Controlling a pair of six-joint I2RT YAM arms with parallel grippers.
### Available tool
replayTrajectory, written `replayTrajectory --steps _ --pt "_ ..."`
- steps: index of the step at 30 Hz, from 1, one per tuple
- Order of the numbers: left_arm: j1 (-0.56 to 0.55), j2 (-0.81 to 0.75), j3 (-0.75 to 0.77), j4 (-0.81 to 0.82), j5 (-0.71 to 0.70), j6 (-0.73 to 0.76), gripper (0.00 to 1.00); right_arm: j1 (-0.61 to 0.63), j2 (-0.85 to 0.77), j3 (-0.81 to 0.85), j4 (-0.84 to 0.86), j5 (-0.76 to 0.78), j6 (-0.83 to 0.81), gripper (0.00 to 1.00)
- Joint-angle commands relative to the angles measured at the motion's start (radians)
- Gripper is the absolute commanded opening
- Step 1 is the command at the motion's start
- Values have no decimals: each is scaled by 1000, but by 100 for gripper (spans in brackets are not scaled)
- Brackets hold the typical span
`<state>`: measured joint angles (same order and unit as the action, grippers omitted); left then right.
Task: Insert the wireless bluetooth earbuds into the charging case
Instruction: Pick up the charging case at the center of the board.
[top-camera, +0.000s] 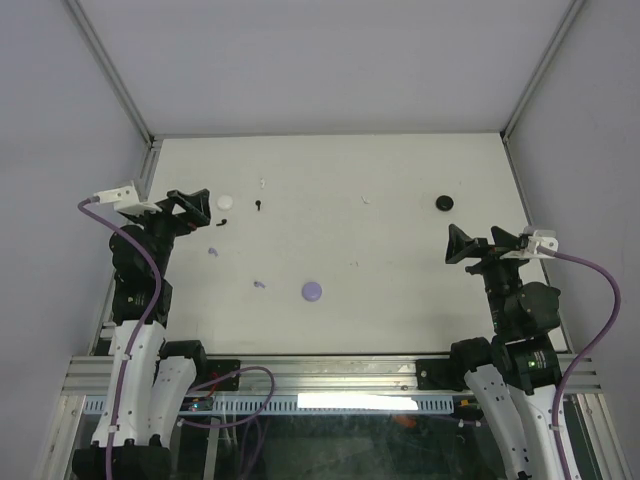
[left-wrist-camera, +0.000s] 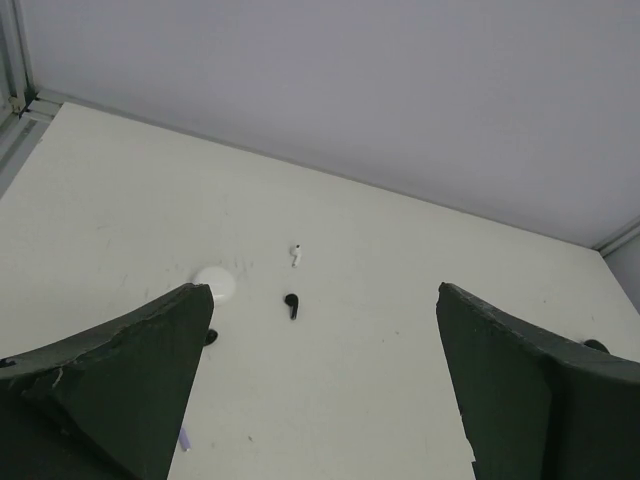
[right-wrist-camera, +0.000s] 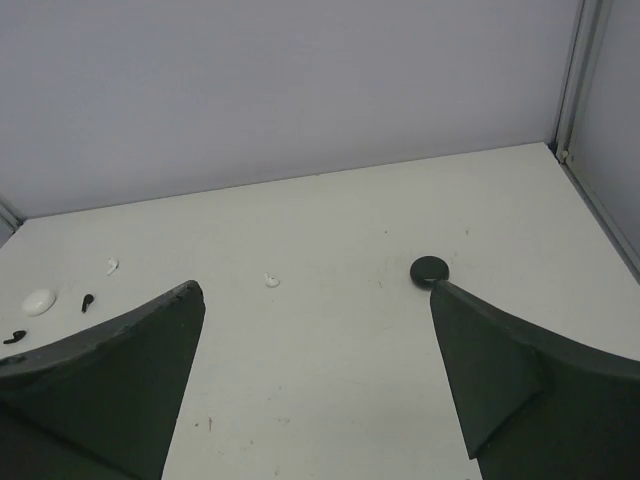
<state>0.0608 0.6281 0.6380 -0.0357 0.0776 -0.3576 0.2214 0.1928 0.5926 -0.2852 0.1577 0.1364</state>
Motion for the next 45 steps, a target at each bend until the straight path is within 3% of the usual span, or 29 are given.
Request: replayTrajectory --steps 1,5,11,18,30,45 --pt "12 18 56 12 -8 -12 99 4 -4 30 31 22 0 99" --pt "12 80 101 -25 59 18 99 5 -31 16 39 37 -6 99" --pt "13 159 148 -134 -44 24 99 4 -47 1 52 23 -19 99" --pt "13 270 164 -131 -5 -25 99 4 -52 -1 48 11 -20 99" --pt "10 735 426 -265 51 -49 99 4 -48 -6 51 8 -29 99" --pt "-71 1281 841 -517 -158 89 99 1 -42 -12 63 50 -41 99"
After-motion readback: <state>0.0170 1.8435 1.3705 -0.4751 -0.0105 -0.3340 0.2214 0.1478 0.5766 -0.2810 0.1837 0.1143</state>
